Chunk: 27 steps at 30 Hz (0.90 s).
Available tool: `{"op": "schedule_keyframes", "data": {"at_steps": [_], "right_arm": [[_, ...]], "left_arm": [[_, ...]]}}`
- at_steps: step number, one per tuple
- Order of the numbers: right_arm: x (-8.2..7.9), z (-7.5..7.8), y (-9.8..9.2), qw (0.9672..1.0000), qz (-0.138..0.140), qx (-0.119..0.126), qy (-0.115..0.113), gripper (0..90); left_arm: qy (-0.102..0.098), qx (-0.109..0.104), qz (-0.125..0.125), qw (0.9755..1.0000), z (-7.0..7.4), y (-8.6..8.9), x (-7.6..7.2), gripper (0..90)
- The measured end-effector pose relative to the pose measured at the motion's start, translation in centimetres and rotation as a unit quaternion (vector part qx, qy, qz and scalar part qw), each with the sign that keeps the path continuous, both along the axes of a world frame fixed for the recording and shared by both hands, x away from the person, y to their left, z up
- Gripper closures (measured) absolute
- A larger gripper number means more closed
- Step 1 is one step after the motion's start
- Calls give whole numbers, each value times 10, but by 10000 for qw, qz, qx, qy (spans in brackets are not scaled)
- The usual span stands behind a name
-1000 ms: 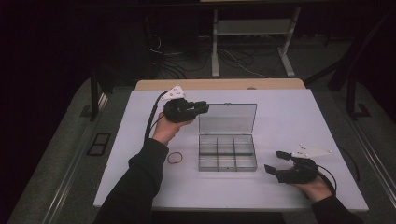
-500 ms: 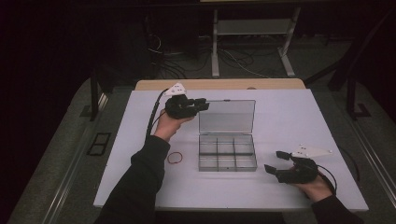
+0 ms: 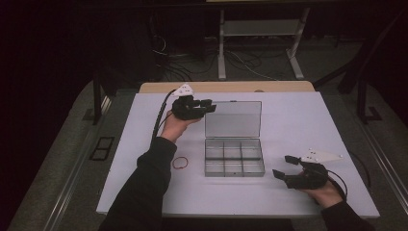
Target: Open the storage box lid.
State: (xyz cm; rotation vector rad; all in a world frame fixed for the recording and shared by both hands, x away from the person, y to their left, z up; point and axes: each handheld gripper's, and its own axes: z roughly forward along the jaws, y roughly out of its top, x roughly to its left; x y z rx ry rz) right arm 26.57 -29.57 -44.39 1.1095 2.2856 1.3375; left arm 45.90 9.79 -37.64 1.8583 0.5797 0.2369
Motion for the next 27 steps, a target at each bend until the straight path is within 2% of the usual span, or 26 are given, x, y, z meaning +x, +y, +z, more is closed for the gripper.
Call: {"op": "schedule_keyframes", "data": {"at_steps": [9, 19, 27], "right_arm": [[0, -1, 0, 10000, 0, -4, -1, 229], [0, -1, -1, 10000, 2, -5, 9, 230], [1, -1, -1, 10000, -5, -14, 21, 230]], "left_arm": [[-49, 116, 88, 9999, -5, -2, 8, 600], [17, 72, 170, 9998, -14, -1, 15, 591], [66, 252, 187, 9995, -20, -5, 20, 546]]}}
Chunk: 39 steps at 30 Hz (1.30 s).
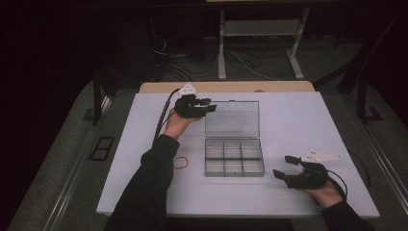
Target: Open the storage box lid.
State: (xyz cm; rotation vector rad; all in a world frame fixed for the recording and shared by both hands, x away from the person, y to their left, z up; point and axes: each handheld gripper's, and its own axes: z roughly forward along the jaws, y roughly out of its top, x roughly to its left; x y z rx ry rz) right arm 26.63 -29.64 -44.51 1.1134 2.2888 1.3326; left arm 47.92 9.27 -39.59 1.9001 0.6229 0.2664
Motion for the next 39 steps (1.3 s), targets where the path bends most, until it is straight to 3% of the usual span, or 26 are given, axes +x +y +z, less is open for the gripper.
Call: {"op": "schedule_keyframes", "data": {"at_steps": [39], "right_arm": [[0, 0, 0, 10000, 34, -29, -27, 231]], "left_arm": [[382, 154, 51, 9991, -27, -9, 12, 364]]}}
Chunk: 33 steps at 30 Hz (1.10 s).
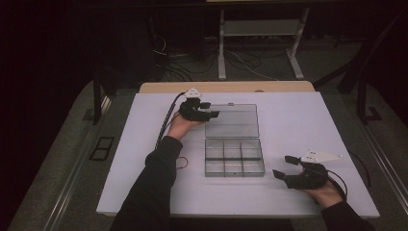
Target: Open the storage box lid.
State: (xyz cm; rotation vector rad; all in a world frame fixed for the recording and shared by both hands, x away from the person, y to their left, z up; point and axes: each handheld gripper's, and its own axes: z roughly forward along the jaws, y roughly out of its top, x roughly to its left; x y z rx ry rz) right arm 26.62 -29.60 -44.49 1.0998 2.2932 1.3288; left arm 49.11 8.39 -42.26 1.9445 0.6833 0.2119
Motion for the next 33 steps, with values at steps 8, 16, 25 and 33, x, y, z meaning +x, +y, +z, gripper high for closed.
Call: {"op": "schedule_keyframes", "data": {"at_steps": [8, 16, 25, 33], "right_arm": [[0, 0, 0, 10000, -4, 11, 10, 230], [0, 0, 0, 10000, 1, 14, 2, 230], [0, 0, 0, 10000, -3, 30, 3, 230], [0, 0, 0, 10000, -7, 36, -5, 230]], "left_arm": [[100, 27, -25, 9999, -5, 0, 3, 347], [187, 21, -22, 9998, -9, 0, 5, 339], [355, -12, 20, 9994, -15, -1, 7, 320], [485, -1, 26, 9988, -20, 0, 9, 311]]}}
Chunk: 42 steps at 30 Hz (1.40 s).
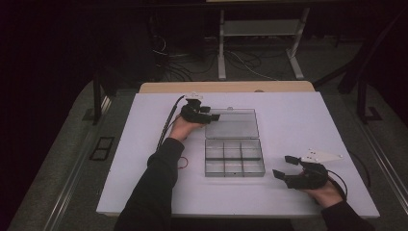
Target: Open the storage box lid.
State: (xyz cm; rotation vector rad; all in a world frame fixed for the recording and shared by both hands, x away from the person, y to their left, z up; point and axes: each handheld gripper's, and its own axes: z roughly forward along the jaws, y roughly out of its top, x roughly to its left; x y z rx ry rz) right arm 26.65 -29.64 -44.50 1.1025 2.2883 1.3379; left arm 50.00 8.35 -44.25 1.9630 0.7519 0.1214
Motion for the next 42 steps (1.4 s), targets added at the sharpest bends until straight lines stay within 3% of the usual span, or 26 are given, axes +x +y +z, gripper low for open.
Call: {"op": "schedule_keyframes", "data": {"at_steps": [30, 42], "right_arm": [[0, 0, 0, 10000, 4, 9, 11, 230], [0, 0, 0, 10000, 22, 9, 2, 230]], "left_arm": [[386, 131, -24, 9992, -16, 0, 4, 291], [368, 267, -9, 9990, -17, -3, 4, 293]]}}
